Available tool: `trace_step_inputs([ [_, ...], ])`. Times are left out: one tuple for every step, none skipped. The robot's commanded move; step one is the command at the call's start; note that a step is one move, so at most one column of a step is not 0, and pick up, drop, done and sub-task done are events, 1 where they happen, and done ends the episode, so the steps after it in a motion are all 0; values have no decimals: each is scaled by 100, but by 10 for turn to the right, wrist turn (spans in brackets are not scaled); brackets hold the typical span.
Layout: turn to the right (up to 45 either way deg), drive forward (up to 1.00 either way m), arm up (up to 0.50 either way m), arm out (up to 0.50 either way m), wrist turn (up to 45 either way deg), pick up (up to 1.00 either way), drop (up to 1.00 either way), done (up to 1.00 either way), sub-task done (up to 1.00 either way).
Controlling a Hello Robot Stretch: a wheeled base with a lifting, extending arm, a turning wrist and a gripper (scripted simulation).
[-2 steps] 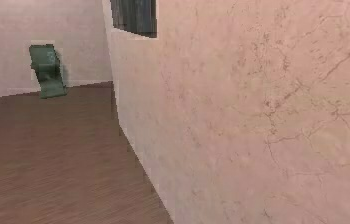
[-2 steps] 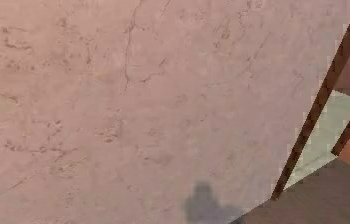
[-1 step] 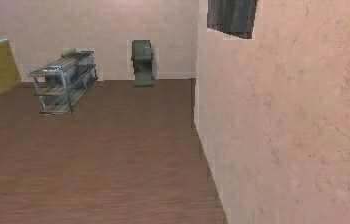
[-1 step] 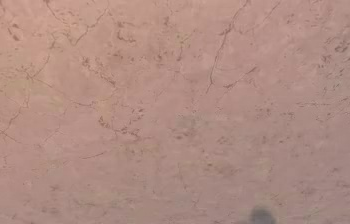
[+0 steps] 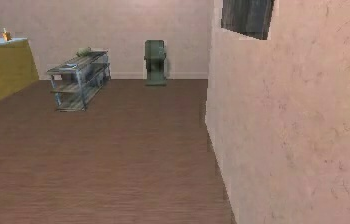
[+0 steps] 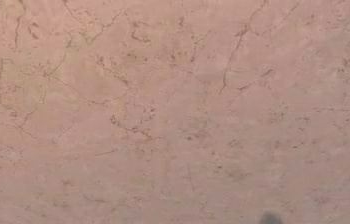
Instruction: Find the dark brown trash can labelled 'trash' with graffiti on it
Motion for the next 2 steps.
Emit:
trace_step_inputs([
  [0,75,0,0,0,0,0,0,0],
  [-90,0,0,0,0,0,0,0,0],
])
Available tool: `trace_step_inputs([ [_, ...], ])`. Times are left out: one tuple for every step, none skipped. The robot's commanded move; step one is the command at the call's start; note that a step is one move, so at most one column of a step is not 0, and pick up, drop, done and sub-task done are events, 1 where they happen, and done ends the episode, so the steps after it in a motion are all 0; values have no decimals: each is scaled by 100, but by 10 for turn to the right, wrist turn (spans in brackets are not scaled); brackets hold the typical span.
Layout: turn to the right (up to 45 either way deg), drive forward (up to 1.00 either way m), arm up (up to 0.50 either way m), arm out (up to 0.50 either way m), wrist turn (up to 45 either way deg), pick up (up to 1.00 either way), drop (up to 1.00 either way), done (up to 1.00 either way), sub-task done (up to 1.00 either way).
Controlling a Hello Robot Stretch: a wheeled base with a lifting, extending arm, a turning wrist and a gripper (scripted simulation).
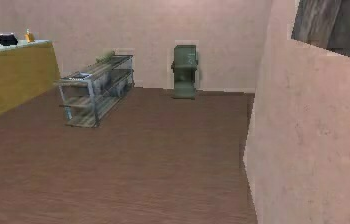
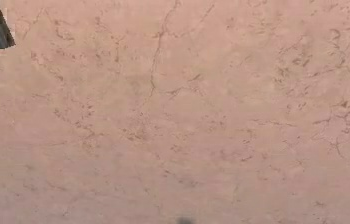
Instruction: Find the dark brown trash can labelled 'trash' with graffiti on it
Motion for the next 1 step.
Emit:
trace_step_inputs([
  [0,100,0,0,0,0,0,0,0],
])
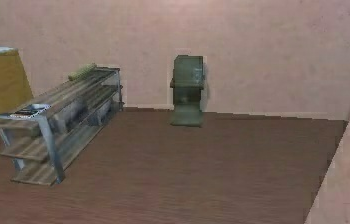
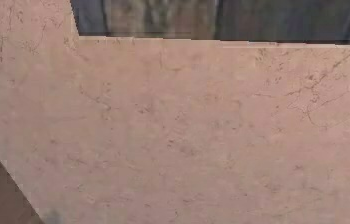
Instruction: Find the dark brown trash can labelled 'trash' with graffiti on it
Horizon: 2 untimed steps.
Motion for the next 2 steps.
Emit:
trace_step_inputs([
  [0,100,0,0,0,0,0,0,0],
  [-30,0,0,0,0,0,0,0,0],
])
